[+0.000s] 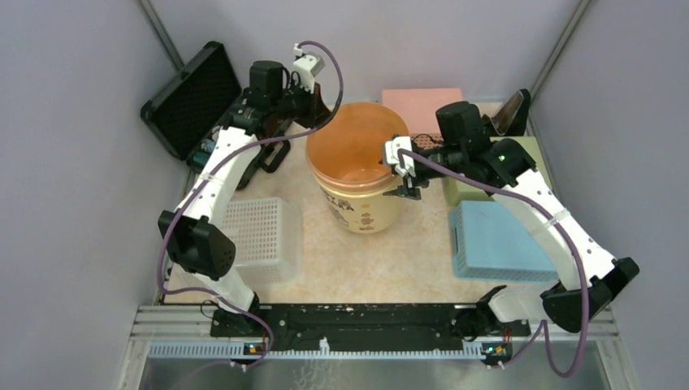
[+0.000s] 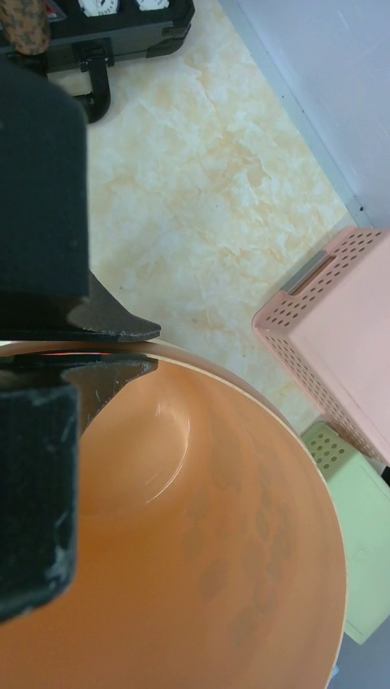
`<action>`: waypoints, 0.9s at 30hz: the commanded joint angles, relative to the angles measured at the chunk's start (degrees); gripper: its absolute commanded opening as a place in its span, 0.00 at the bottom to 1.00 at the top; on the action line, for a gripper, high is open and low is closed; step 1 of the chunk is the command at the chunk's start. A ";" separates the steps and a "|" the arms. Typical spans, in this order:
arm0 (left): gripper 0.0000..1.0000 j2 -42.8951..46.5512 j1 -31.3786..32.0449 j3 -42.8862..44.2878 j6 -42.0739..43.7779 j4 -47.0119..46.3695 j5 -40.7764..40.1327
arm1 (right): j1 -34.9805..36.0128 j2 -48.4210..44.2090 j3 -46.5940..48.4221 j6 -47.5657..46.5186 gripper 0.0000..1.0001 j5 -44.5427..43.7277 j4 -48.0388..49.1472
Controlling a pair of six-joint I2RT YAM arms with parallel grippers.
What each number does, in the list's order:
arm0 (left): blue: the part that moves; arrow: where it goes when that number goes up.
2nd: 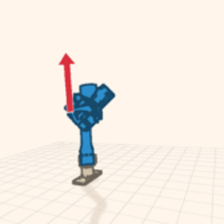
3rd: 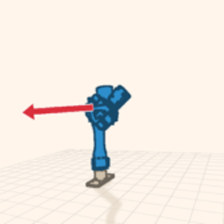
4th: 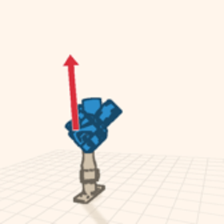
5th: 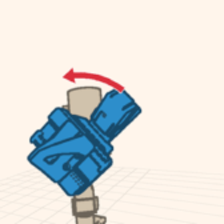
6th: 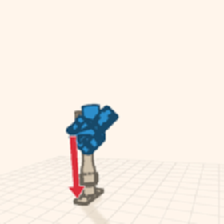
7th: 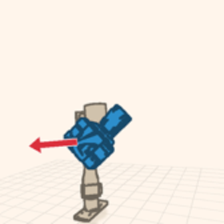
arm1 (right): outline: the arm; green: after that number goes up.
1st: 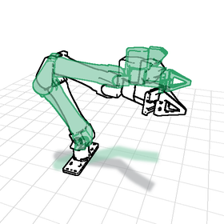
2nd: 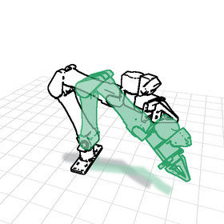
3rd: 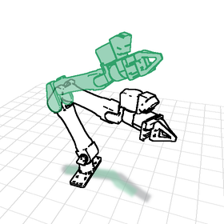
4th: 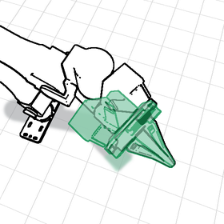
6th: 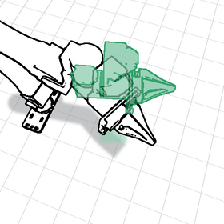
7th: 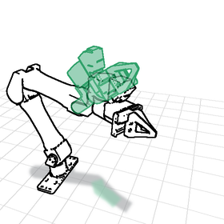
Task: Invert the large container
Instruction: Pick up the container from the container.
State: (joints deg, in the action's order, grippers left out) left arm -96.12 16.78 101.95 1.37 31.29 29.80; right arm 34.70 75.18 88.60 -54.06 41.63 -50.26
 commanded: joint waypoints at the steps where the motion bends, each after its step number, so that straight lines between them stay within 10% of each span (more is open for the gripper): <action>1: 0.00 4.86 0.85 0.74 -1.84 -5.07 3.40 | 1.39 -0.69 3.95 -4.11 0.66 2.12 -3.88; 27: 0.00 7.39 3.13 -0.15 -0.09 -5.12 6.46 | 4.99 5.84 12.39 -4.25 0.25 1.75 -17.35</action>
State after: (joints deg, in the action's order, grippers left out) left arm -93.45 19.55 101.01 4.62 31.42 32.32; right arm 38.39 80.09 97.14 -57.52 42.46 -65.17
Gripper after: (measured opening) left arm 0.028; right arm 0.303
